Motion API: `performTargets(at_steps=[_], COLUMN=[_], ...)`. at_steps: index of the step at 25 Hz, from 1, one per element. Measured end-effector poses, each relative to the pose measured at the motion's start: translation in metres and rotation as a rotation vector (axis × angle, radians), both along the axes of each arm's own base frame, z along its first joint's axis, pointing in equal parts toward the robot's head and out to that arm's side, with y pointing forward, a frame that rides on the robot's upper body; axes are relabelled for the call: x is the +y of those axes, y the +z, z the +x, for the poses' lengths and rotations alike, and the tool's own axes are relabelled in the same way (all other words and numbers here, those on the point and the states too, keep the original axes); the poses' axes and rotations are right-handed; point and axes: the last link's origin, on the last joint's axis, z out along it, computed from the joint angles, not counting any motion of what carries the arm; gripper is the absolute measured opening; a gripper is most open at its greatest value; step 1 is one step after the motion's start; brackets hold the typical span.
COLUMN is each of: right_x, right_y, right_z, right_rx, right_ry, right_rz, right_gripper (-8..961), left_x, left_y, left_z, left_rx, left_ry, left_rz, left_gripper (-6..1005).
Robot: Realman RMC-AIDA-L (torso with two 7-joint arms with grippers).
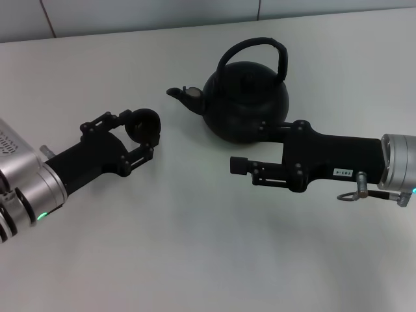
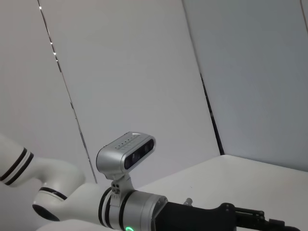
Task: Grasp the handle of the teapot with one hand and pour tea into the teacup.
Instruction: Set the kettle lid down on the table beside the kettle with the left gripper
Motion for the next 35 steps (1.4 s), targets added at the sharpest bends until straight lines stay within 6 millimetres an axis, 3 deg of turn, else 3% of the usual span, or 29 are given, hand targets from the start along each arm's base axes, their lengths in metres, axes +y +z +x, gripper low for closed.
performTargets(at_steps=[35], right_x=[-0.002], right_y=[-0.006], right_z=[-0.003], right_rx=[0.000], right_ry=[0.011], right_rz=[-0.029], right_gripper=[627], left_x=[-0.008], left_y=[-0.012], left_z=[-0.001], left_rx=[0.059], left_ry=[-0.027], left_rz=[-0.075], left_gripper=[695])
